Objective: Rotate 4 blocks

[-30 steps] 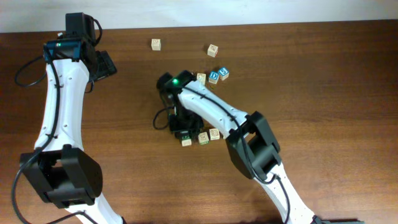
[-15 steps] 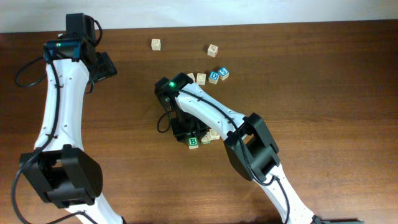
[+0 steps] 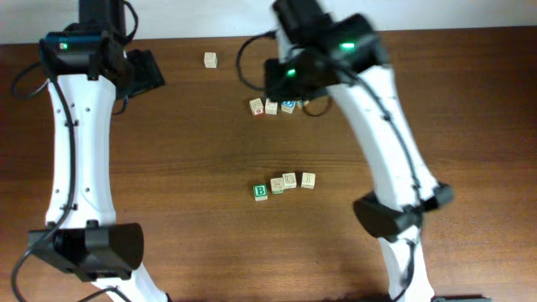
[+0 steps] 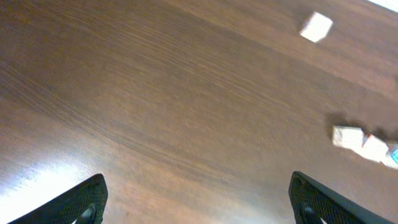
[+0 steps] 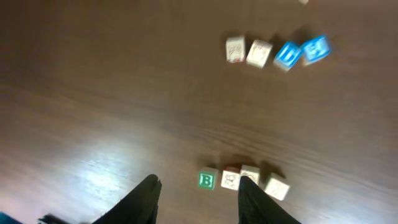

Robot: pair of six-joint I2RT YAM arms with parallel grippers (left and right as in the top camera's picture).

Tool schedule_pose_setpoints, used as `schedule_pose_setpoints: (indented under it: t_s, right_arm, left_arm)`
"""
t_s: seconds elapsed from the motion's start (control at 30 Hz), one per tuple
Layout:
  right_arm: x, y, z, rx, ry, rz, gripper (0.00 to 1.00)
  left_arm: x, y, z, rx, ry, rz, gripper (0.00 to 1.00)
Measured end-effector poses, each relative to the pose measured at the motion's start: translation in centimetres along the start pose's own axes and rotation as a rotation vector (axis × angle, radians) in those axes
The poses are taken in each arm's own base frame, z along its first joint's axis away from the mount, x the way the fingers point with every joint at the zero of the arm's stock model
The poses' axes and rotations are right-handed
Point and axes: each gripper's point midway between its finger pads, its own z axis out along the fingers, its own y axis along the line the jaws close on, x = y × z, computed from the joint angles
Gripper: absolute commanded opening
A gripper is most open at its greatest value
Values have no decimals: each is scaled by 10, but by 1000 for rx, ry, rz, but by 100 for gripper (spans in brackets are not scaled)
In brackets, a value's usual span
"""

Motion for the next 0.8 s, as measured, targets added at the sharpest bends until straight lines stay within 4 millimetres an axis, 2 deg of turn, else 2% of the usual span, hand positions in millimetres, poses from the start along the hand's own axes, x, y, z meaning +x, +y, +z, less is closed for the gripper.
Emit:
schedule_pose_setpoints:
  t_s: [0.03,0.1,0.17,0.2,0.23,0.27,0.3,0.37,0.4,0.47,0.53,0.63,0.73,0.8]
  right_arm:
    - [0,-2,-32,3,-59,-7,42]
    - [6,-6,-72,16,-130,-13,42]
    - [39,-21,-127,69,-183,-7,42]
    - [57,-31,-132,100,-158,4,41]
    - [71,-40,-124,130,-107,16,38]
    - [84,-49,-105,167,-33,35,36]
    - [95,-58,-80,204,50,54,34]
    - [118,-77,-11,259,221,87,33]
    - [132,-83,22,264,291,99,33]
    - [142,-86,55,233,316,108,32]
    - [172,-88,94,171,380,132,29]
    - [189,-82,123,79,394,172,26]
    - [215,-69,147,-4,423,179,28]
    - [222,-51,153,-34,422,145,29]
  left_arm:
    - [7,-4,-10,9,6,18,91]
    - [25,-6,-24,10,42,50,90]
    - [46,-9,-41,10,86,91,90]
    - [50,-12,-42,12,93,99,90]
    - [53,-15,-42,13,99,101,91]
    - [57,-19,-41,13,108,103,92]
    - [64,-27,-39,16,123,110,91]
    - [86,-44,-31,8,173,128,88]
    - [101,-52,-23,-3,208,138,88]
    - [118,-60,-5,-21,244,139,87]
    - [137,-66,18,-40,283,129,87]
    - [144,-75,46,-21,278,91,86]
    - [119,-91,74,88,185,-3,84]
    - [95,-88,90,136,122,-74,84]
